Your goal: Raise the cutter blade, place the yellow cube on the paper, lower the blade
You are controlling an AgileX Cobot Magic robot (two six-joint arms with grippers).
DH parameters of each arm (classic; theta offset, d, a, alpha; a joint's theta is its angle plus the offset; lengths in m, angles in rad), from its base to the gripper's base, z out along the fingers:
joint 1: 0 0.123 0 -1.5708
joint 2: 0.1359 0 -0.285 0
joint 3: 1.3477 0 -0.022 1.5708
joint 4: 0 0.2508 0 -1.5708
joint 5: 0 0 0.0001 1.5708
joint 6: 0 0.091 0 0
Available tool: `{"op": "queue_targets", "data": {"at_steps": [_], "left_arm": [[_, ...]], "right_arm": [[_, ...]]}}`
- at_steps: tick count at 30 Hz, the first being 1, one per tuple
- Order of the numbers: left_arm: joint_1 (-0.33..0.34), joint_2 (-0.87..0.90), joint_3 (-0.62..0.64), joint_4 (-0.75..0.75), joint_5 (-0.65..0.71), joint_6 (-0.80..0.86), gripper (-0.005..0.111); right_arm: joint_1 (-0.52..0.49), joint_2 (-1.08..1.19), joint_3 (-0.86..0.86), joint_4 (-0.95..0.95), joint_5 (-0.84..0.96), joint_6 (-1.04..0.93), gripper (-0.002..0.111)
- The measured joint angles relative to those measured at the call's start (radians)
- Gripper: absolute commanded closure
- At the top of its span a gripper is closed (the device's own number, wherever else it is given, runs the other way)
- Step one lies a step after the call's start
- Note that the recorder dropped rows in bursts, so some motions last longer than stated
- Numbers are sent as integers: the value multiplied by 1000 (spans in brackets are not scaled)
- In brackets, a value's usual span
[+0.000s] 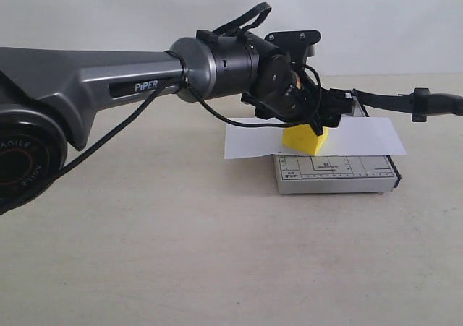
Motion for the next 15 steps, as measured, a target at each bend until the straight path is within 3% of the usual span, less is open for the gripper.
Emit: {"op": "queue_targets", "data": {"at_steps": [12, 15], "left_arm": [[0, -67, 0, -19, 0, 27, 21], [0, -133, 0, -19, 18, 58, 34]], "right_arm": [[0, 0, 0, 0, -2, 0, 109], [0, 0, 0, 0, -6, 0, 109]]}}
